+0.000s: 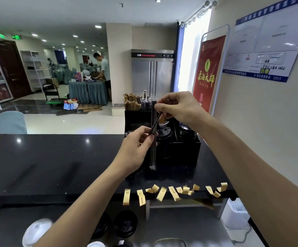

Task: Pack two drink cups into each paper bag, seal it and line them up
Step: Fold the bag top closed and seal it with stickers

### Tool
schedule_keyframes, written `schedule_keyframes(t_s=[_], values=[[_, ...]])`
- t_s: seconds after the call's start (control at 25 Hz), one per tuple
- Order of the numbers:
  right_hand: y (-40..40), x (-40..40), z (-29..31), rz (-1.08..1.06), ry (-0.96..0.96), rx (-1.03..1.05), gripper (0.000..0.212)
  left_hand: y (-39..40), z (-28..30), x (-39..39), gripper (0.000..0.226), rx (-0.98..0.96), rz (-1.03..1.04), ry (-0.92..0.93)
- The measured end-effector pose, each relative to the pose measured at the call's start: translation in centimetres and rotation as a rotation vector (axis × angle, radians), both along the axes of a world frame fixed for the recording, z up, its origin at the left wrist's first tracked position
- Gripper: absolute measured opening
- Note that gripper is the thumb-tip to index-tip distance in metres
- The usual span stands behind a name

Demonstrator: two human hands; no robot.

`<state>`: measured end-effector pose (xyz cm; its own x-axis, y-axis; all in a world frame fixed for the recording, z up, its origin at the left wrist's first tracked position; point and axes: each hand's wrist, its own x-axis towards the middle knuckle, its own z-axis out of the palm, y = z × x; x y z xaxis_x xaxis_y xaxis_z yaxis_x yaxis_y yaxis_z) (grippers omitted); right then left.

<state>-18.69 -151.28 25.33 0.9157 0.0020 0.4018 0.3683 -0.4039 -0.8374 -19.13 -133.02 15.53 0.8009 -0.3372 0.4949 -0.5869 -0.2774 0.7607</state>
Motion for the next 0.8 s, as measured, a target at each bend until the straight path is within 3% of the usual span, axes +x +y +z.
schedule_keyframes(t_s=[0.36, 0.52, 0.8], values=[[0.2, -2.6, -2.0, 0.065, 0.106, 0.058, 0.026, -0.4, -1.3, -2.0, 0.016, 0.011, 0.006, 0.111], [0.3, -3.1, -4.3, 0.131, 0.206, 0.234, 0.038, -0.6, -2.2, -3.0, 0.022, -0.027, -0.030, 0.154], [2.0, -4.6, -9.0, 0.090, 0.169, 0.305, 0.017, -0.9, -3.9, -4.4, 0.021, -0.050, -0.048, 0.297]])
